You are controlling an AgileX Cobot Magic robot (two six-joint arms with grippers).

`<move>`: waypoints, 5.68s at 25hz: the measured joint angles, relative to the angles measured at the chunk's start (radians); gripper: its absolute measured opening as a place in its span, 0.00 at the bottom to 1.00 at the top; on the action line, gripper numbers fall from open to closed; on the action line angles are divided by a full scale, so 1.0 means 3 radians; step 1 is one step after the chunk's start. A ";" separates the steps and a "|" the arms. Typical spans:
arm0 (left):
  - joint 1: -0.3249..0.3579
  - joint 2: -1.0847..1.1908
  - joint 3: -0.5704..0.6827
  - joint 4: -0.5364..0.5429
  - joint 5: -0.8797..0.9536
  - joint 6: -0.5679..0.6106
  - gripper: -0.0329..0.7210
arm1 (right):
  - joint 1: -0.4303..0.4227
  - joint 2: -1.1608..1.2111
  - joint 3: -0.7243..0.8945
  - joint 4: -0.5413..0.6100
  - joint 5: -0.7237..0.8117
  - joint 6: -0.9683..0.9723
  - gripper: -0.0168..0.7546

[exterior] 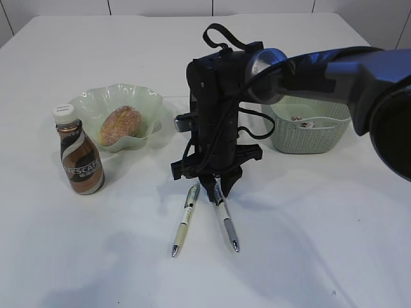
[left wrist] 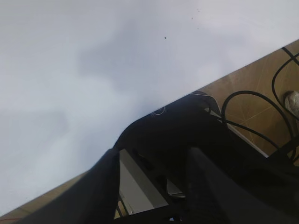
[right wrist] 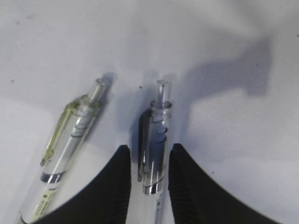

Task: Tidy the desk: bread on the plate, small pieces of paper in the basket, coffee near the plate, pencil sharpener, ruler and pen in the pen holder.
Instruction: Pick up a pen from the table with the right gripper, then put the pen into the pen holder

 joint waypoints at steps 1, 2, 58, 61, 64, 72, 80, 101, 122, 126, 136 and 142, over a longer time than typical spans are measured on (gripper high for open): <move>0.0000 0.0000 0.0000 0.0000 0.0000 0.0000 0.48 | 0.0000 0.0000 0.0000 0.0000 0.0000 0.0000 0.33; 0.0000 0.0000 0.0000 0.0000 0.0000 0.0000 0.48 | 0.0000 0.0000 0.0000 0.0000 0.0000 0.0000 0.33; 0.0000 0.0000 0.0000 0.0000 0.0005 0.0000 0.48 | -0.0258 -0.0032 -0.1983 -0.0404 0.0126 -0.0093 0.11; 0.0000 0.0000 0.0000 0.0000 0.0005 0.0000 0.47 | -0.0280 -0.0032 -0.1998 -0.0426 0.0100 -0.0109 0.11; 0.0000 0.0000 0.0000 0.0000 0.0005 0.0000 0.47 | -0.0282 -0.0032 -0.1998 -0.0426 -0.0107 -0.0194 0.11; 0.0000 0.0000 0.0000 0.0000 0.0005 0.0000 0.47 | -0.0282 -0.0032 -0.1998 -0.0558 -0.0644 -0.0239 0.11; 0.0000 0.0000 0.0000 0.0000 0.0005 0.0000 0.47 | -0.0349 -0.0025 -0.1998 -0.0637 -0.1159 -0.0241 0.11; 0.0000 0.0000 0.0000 0.0000 -0.0075 0.0000 0.45 | -0.0451 0.0397 -0.1992 -0.0452 -0.1368 -0.0277 0.11; 0.0000 0.0000 0.0000 0.0000 -0.0081 0.0000 0.45 | -0.0451 0.0070 -0.1986 -0.0404 -0.1308 -0.0401 0.11; 0.0000 0.0000 0.0000 0.0000 -0.0081 0.0000 0.45 | -0.0451 -0.0025 -0.1986 -0.0402 -0.1207 -0.0414 0.11; 0.0000 0.0000 0.0000 0.0000 -0.0081 0.0000 0.45 | -0.0451 -0.0200 -0.1986 -0.0402 -0.0937 -0.0419 0.11; 0.0000 0.0000 0.0000 0.0000 -0.0081 0.0000 0.45 | -0.0451 -0.0275 -0.1986 -0.0388 -0.0903 -0.0427 0.11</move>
